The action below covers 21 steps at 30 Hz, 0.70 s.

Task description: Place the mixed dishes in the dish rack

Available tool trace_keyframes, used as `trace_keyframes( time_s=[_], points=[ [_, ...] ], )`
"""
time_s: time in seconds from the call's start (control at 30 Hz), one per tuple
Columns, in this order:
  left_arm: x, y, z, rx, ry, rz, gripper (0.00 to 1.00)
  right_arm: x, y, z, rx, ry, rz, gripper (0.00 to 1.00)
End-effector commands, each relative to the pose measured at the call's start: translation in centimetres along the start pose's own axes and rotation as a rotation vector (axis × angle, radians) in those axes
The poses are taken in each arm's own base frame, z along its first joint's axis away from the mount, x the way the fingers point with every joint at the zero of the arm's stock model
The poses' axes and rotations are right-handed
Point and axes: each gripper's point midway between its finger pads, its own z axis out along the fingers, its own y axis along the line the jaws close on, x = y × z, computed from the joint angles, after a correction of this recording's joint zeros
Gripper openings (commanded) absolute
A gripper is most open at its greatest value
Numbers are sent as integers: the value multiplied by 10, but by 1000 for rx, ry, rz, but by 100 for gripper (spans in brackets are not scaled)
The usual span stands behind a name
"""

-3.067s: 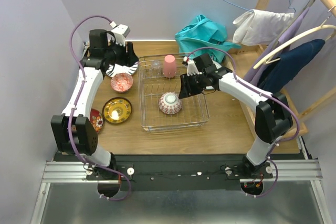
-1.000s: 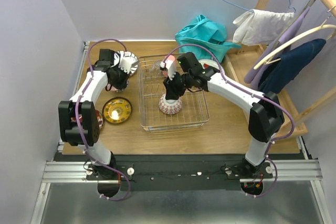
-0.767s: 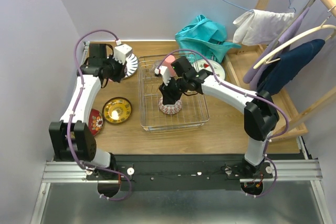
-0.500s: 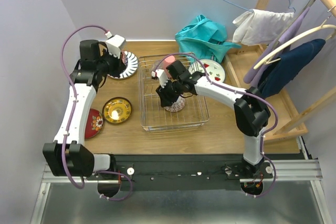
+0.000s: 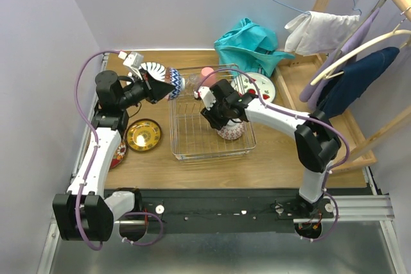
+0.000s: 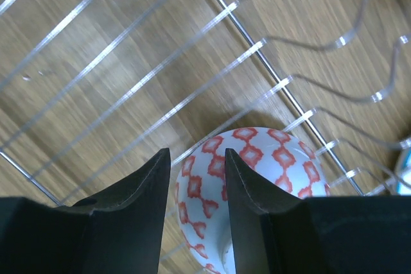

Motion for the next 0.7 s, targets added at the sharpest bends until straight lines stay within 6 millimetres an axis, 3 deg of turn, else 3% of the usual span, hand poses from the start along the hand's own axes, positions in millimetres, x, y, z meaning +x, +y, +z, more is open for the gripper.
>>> trace_keyframes(
  time_s=[0.0, 0.13, 0.3, 0.33, 0.43, 0.57, 0.67],
  points=[
    [-15, -45, 1, 203, -60, -72, 0, 14, -26, -20, 142, 23, -35, 47],
    [-3, -47, 7, 249, -43, -97, 0, 18, -38, -33, 189, 27, -16, 46],
    [16, -40, 27, 207, -2, -234, 0, -34, -21, -74, 80, -138, 8, 45],
    [25, -42, 31, 193, 28, -274, 0, -52, -20, -87, 79, -187, 9, 45],
    [38, -37, 41, 148, 54, -336, 0, -80, -26, -115, 118, -275, 14, 46],
    [61, -38, 52, 128, 86, -388, 0, -94, -34, -136, 171, -325, 1, 48],
    [76, -39, 57, 147, 90, -421, 0, -94, -44, -143, 231, -327, 8, 48]
  ],
)
